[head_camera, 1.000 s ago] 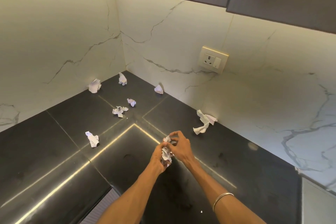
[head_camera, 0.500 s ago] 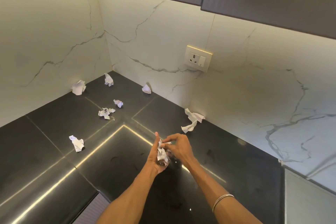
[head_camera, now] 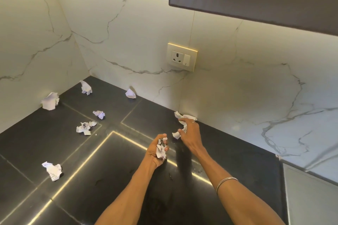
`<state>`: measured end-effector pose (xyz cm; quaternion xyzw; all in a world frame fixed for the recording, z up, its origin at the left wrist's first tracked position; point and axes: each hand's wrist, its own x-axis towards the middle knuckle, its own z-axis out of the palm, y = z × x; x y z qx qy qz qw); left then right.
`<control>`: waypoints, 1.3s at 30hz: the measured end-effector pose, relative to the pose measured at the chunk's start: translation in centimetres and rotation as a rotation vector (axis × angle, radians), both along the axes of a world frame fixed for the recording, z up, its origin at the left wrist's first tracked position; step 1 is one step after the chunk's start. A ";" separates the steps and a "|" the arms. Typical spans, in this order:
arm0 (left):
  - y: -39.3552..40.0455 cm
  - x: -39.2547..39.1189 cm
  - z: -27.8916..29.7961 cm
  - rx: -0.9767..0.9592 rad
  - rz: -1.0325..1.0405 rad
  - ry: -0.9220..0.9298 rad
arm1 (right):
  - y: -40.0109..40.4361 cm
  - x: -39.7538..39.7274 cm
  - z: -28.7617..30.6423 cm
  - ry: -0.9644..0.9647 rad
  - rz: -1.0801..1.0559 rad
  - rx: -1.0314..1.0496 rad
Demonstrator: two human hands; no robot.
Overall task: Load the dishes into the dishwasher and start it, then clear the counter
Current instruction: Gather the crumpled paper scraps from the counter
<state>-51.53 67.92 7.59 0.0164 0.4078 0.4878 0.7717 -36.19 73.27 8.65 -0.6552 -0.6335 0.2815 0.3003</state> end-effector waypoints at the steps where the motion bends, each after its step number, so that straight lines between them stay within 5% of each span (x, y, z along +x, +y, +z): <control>1: 0.0 0.0 -0.6 -0.023 0.009 -0.002 | 1.0 0.4 -0.7 -0.049 0.027 -0.055; 4: -0.5 -0.2 -2.1 -0.079 -0.005 0.025 | 2.6 0.9 -1.3 -0.176 0.113 -0.203; 12: -0.2 -0.8 -2.5 -0.097 0.012 -0.028 | 3.5 0.2 -2.8 -0.328 0.100 -0.164; 24: -0.7 0.1 -2.6 -0.087 0.062 0.004 | -0.5 0.7 -1.6 -0.090 -0.001 -0.190; 39: -6.6 -2.1 -0.4 -0.047 0.189 -0.030 | -7.6 -6.2 0.4 0.155 0.189 -0.297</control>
